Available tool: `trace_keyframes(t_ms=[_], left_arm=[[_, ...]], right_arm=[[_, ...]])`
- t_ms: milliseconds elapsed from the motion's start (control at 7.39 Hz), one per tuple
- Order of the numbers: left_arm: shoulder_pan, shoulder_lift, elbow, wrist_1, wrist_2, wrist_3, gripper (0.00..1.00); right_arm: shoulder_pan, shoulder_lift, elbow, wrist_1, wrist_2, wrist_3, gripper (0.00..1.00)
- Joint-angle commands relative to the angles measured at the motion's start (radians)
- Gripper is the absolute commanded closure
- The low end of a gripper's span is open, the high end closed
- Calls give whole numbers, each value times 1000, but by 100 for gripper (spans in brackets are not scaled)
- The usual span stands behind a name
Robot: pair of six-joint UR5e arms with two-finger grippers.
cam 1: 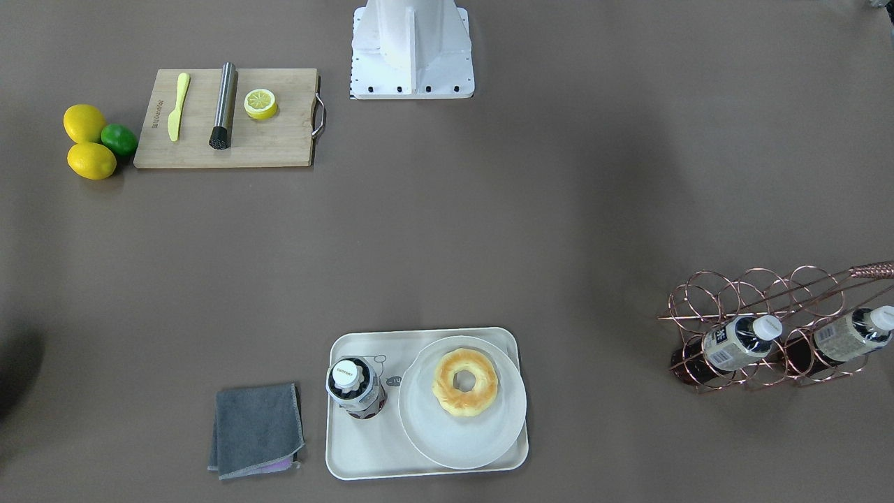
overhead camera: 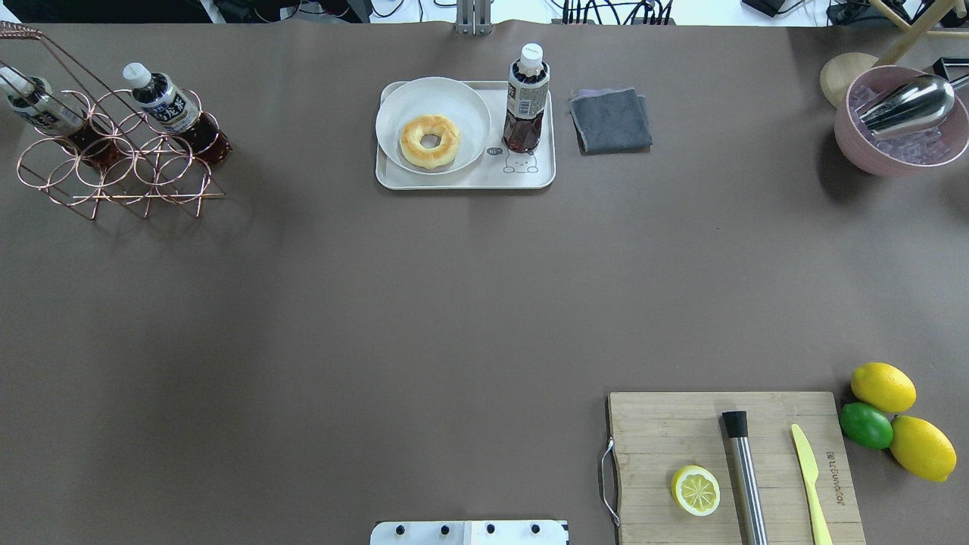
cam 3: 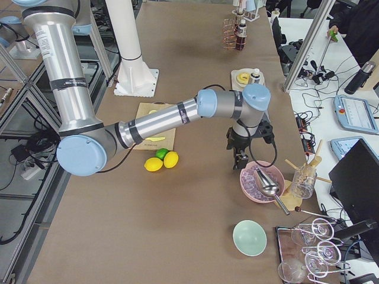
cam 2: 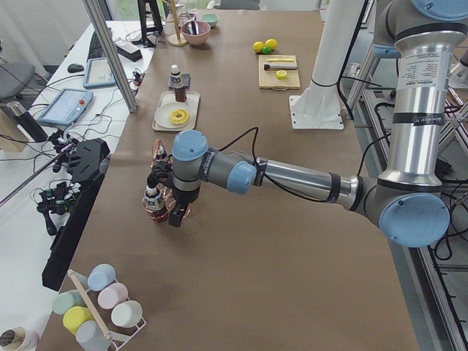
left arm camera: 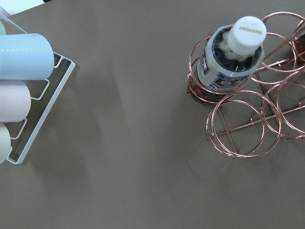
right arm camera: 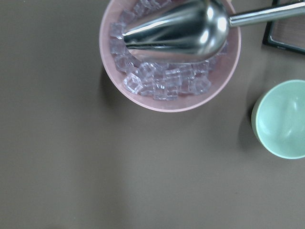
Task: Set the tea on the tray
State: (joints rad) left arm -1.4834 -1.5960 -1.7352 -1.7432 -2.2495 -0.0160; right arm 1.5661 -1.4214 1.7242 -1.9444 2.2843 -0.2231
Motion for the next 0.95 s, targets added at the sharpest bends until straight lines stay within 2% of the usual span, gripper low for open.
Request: trace_keyframes(t_ms=[0, 135, 676, 812], left_arm=[[0, 5, 5, -1, 2, 1, 2], [0, 7, 6, -1, 2, 1, 2], [-2, 11, 13, 1, 2, -1, 2], [-5, 51, 5, -2, 1, 2, 2]], right_arm=[[35, -97, -40, 111, 4, -13, 0], [41, -118, -49, 154, 6, -9, 0], [42, -119, -81, 177, 11, -6, 0], [42, -117, -80, 179, 11, -6, 0]])
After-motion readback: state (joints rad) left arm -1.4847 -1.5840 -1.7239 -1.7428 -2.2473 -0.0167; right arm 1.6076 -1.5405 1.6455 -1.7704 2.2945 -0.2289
